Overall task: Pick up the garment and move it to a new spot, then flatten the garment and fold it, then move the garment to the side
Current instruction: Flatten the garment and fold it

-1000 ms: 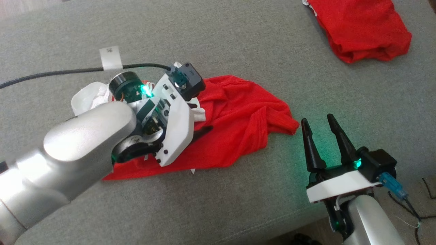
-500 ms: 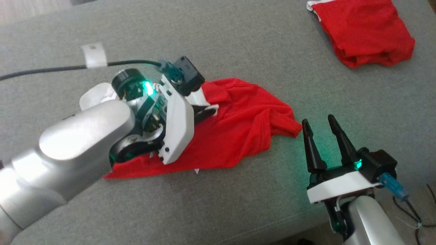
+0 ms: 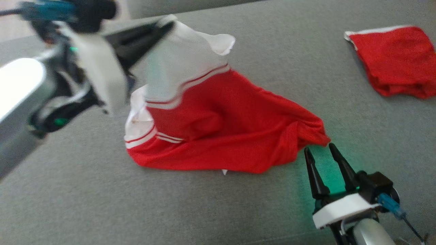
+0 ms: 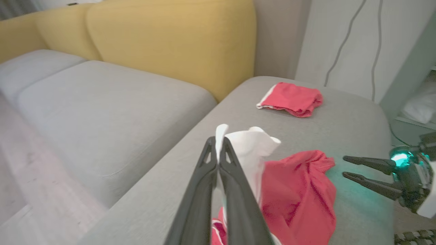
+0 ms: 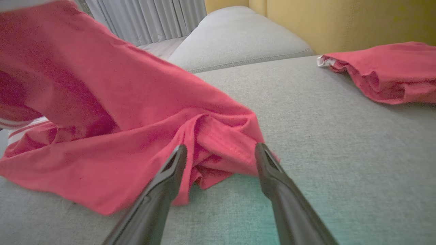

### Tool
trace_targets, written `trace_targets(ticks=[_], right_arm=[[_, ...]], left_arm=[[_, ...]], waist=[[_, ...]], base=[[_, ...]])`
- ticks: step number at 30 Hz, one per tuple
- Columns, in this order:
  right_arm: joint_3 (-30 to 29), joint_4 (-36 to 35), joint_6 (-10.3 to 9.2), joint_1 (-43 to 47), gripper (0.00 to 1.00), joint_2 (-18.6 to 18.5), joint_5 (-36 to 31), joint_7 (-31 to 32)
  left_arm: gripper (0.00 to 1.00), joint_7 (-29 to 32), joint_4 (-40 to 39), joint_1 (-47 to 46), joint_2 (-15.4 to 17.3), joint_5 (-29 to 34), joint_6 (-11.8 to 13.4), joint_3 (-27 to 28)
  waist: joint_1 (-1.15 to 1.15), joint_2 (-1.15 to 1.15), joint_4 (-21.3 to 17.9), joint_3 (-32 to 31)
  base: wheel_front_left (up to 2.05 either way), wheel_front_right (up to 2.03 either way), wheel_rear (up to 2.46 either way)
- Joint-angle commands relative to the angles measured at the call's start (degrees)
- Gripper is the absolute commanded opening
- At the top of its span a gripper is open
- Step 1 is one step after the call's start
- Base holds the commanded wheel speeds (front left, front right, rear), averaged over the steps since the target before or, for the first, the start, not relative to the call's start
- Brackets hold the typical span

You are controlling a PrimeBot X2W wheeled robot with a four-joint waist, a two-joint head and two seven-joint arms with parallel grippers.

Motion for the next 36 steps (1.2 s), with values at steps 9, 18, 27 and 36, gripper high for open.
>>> trace_targets(ticks=[9, 18, 27, 36], right_arm=[[-0.59, -2.49, 0.39, 2.84, 1.00, -3.24, 0.42, -0.36], [1.54, -0.83, 0.39, -1.74, 1.00, -6.15, 4.38, -0.36], [12.26, 7.66, 0.39, -14.78, 1.00, -12.93, 15.08, 2.90], [23.87, 11.90, 0.39, -19.76, 0.00, -18.78, 23.41, 10.04]], left_arm=[[0.00, -4.20, -11.51, 3.47, 16.39, -3.03, 6.32, 8.42], [0.00, -9.13, -18.28, 9.72, 22.44, -7.53, 9.46, 9.98], [0.00, -11.03, -19.97, 11.34, 23.38, -8.88, 8.69, 10.17], [0.00, -11.93, -19.32, 10.96, 21.06, -7.46, 8.14, 9.70]], waist=[[0.01, 0.00, 6.23, -2.85], [0.01, 0.00, 10.13, -2.30], [0.01, 0.00, 13.47, -1.81], [0.01, 0.00, 15.39, -0.80]], base=[[0.00, 0.00, 0.00], [0.00, 0.00, 0.00], [0.00, 0.00, 0.00], [0.00, 0.00, 0.00]])
